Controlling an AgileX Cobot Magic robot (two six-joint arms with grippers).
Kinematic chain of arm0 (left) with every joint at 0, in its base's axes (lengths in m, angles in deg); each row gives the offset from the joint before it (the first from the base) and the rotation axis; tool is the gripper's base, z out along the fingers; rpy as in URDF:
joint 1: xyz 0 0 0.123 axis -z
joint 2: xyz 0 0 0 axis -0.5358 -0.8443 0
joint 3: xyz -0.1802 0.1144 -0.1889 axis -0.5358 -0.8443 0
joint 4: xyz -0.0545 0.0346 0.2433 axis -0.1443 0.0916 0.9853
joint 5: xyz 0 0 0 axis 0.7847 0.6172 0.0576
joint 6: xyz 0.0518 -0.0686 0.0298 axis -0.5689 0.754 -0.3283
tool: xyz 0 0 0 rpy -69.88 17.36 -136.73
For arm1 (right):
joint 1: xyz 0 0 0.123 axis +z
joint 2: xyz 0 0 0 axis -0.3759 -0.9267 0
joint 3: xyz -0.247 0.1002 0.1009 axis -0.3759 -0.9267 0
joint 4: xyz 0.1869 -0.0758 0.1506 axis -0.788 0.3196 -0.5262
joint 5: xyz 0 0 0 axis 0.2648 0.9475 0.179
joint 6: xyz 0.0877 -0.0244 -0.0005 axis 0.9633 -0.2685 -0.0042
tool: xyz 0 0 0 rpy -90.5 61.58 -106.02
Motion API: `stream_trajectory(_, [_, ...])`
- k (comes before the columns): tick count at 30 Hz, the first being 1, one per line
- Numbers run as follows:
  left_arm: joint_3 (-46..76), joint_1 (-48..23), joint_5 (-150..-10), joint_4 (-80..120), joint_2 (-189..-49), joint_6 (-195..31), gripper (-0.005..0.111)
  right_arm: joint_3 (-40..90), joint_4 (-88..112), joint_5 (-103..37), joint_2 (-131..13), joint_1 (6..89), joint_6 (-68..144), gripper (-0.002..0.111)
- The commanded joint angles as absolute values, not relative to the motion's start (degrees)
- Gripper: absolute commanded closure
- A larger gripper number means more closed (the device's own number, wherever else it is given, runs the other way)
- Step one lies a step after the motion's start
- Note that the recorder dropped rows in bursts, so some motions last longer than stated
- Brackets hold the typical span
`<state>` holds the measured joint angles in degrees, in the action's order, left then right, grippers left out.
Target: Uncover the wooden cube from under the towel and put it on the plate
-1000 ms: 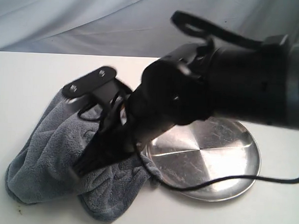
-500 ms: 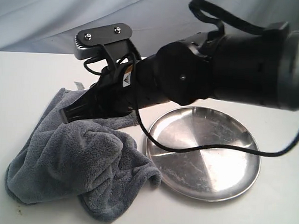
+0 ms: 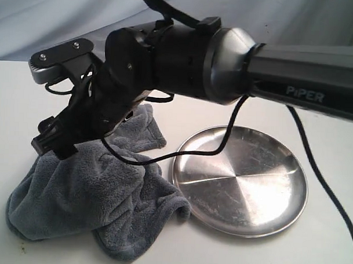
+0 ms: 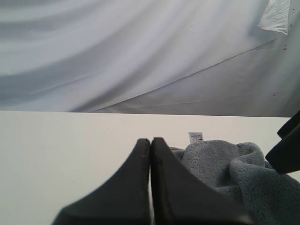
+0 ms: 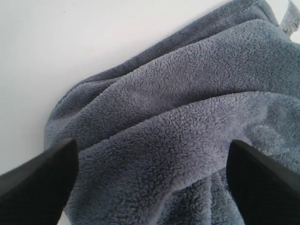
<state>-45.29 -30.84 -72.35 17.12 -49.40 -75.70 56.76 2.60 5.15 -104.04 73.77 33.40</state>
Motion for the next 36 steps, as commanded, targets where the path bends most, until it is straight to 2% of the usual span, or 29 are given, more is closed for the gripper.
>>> stream_trajectory(1, [-45.54,-30.8,-72.45,17.16,-49.3,-75.72,0.105,57.37,4.24,5.8,-106.55,74.72,31.63,0.028])
stream_trajectory(16, [-45.54,-30.8,-72.45,17.16,-49.3,-75.54,0.105,57.37,9.36,7.95,-110.42,77.48,31.5,0.029])
stream_trajectory(21, [-45.54,-30.8,-72.45,17.16,-49.3,-75.54,0.105,57.37,10.44,9.2,-110.56,77.48,31.5,0.033])
stream_trajectory(25, [-45.54,-30.8,-72.45,17.16,-49.3,-75.66,0.105,57.37,10.44,9.67,-110.56,77.48,31.62,0.046])
stream_trajectory(36, [-45.54,-30.8,-72.45,17.16,-49.3,-75.55,0.105,57.37,8.44,11.71,-109.9,77.48,31.73,0.1])
